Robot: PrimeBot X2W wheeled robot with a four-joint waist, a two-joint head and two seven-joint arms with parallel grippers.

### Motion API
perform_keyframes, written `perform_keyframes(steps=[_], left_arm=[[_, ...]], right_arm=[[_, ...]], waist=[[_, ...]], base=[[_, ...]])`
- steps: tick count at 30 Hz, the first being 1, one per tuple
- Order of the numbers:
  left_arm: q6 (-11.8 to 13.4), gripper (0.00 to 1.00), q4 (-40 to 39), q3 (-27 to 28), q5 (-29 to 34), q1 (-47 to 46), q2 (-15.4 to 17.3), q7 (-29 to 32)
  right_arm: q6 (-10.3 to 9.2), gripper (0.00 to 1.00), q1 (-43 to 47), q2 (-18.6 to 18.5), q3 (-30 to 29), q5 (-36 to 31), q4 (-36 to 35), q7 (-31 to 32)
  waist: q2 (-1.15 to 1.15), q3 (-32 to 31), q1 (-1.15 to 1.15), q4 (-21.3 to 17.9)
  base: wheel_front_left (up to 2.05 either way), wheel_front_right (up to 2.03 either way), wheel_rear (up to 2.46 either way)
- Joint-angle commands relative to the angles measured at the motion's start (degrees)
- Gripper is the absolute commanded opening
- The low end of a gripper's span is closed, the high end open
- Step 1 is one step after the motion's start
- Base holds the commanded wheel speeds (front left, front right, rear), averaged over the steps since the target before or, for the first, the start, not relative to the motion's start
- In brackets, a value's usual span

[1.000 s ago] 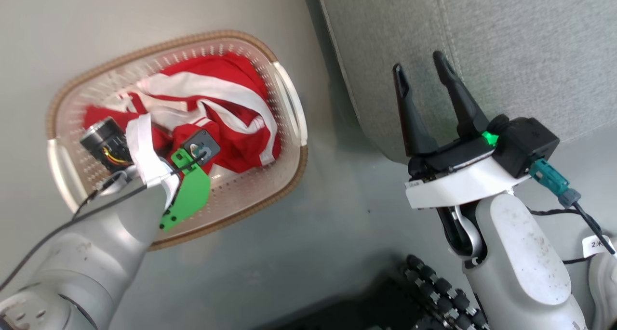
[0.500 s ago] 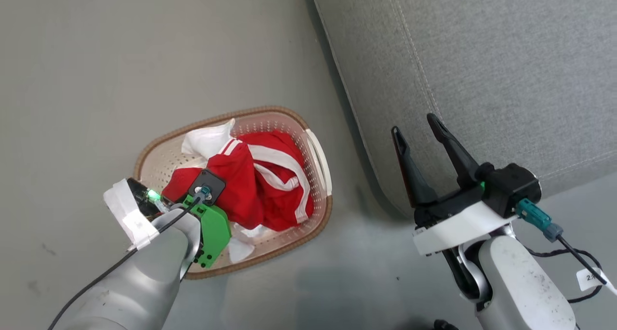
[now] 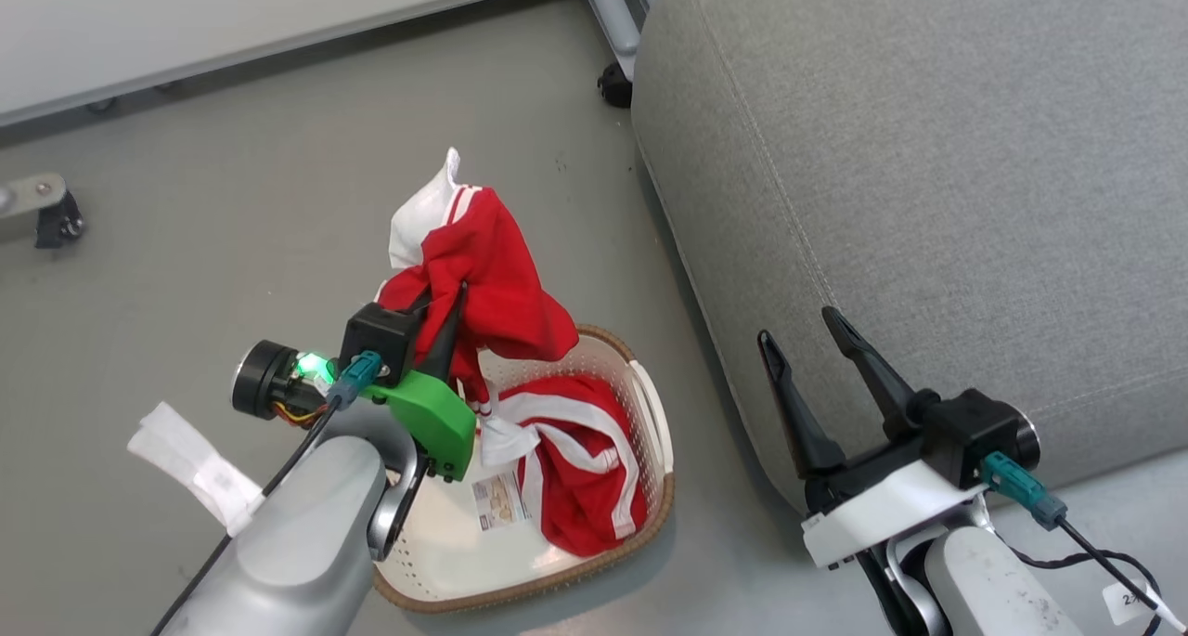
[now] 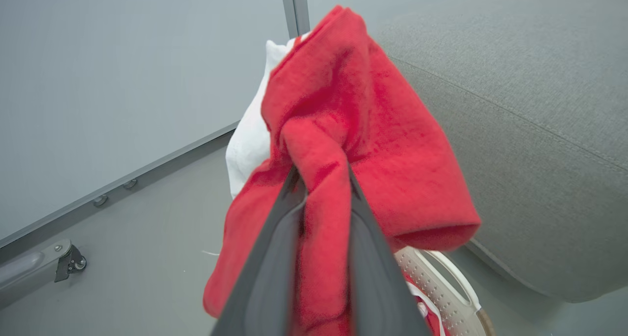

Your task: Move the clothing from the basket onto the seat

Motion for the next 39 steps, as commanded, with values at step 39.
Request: perform_keyframes(steps=[39], left_arm=[[-5.53,0.00,-42.13,16.77,11.88,16.40,-9.55,-0.12]], right_arm=[[-0.07,1.00,7.91,-0.13,-0.19,-1.12,-0.52,-0.04]], waist=[[0.00,-11.14,0.00,2.79]], base=[[0.00,0.00,0.00]])
